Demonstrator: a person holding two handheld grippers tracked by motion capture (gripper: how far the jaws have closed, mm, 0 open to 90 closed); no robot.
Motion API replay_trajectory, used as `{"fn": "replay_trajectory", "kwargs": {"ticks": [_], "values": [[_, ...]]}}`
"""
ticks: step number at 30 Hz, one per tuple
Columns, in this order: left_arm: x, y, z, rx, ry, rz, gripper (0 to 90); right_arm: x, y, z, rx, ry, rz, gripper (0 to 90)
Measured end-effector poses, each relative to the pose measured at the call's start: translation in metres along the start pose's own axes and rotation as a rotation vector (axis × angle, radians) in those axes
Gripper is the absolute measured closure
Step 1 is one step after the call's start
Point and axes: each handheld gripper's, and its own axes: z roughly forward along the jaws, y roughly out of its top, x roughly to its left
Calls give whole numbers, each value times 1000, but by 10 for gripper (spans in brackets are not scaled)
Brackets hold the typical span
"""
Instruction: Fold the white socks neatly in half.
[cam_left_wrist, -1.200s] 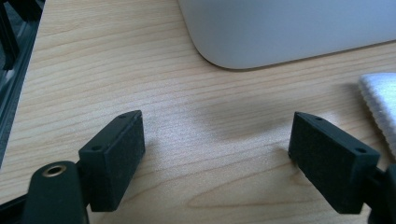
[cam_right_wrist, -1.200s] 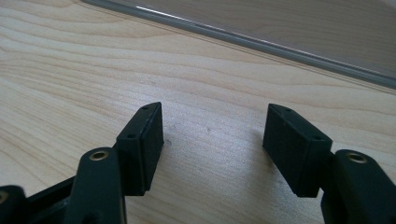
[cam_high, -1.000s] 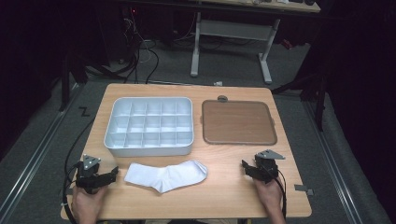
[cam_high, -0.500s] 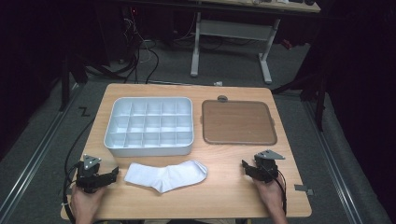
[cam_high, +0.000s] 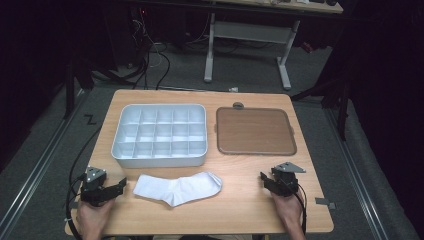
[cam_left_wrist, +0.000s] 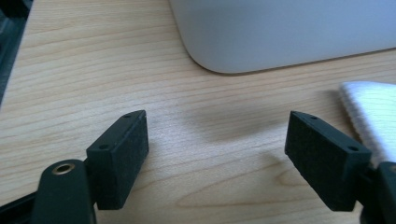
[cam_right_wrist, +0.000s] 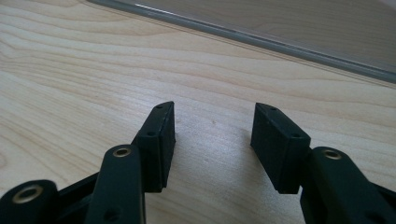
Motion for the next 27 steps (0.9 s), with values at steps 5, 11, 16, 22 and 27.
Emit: {"fn": "replay_trajectory", "kwargs": {"ticks": [5, 11, 16, 22, 27], "values": [[-3, 2, -6, 17, -42, -32, 284, 3, 1, -7, -30, 13, 1, 526], [-10, 4, -12, 42, -73, -67, 353, 13, 2, -11, -31, 88, -10, 597], [-26, 0, -21, 59, -112, -47, 364, 29, 5, -15, -47, 144, -41, 611], [-45, -5, -22, 86, -138, -44, 366, 55, 11, -17, -58, 235, -77, 614], [-53, -11, -18, 115, -143, -43, 368, 70, 15, -16, -67, 280, -109, 615]]}}
